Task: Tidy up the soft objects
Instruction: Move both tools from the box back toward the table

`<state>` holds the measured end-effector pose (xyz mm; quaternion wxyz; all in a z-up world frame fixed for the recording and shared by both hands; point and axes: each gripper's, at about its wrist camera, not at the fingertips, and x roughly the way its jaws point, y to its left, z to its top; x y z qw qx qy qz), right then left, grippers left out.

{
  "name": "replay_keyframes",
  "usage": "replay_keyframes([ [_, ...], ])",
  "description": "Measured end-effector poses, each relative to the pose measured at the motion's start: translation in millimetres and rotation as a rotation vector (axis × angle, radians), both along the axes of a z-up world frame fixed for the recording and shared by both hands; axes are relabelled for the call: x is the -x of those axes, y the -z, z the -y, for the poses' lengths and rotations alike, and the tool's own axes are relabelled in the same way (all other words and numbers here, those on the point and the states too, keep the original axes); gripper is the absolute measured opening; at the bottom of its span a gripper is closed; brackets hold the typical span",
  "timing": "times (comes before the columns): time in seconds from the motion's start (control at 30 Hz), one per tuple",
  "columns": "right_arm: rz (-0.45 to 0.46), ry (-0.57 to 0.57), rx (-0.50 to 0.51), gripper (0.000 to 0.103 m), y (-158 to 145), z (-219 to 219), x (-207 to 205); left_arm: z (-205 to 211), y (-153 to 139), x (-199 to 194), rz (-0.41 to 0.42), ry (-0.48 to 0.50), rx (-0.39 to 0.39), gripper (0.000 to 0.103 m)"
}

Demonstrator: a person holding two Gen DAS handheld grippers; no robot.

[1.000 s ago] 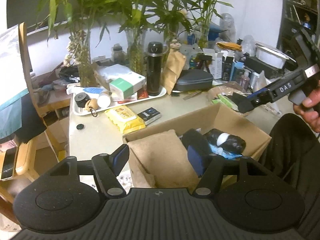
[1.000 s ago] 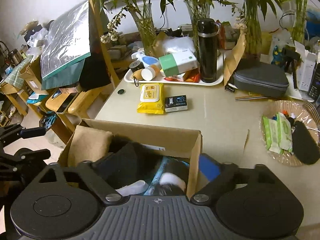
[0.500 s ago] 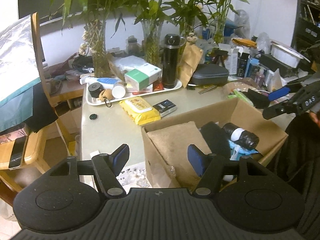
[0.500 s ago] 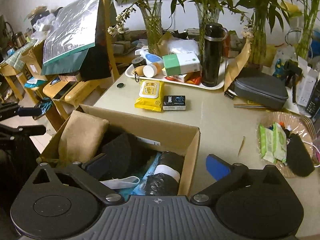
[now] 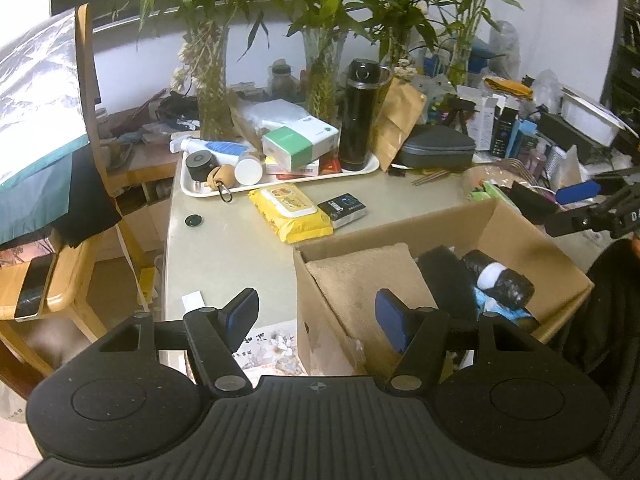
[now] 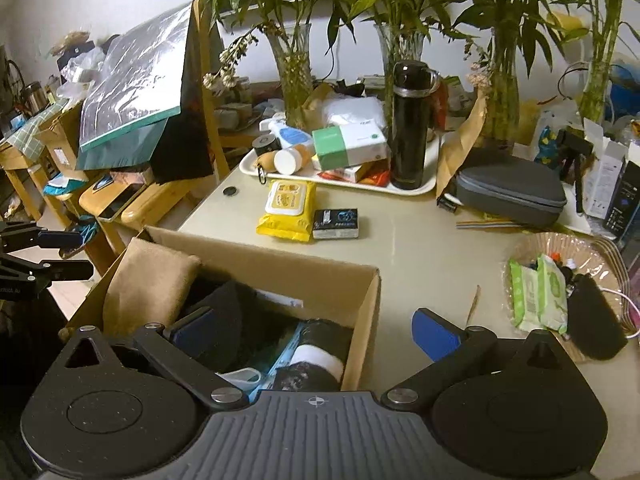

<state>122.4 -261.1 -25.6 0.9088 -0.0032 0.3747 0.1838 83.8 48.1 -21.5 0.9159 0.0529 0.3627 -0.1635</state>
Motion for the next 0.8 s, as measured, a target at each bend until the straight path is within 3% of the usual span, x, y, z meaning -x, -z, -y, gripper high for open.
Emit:
replay_keyframes([
  [0.27,0.019,0.01,0.003,0.103,2,2,-12,2,-2,-15,0.024,0.01,0.016,0.064],
  [0.8,0.045,0.008,0.005,0.103,2,4,-40,-12,3,-54,0.056,-0.06,0.028,0.064],
])
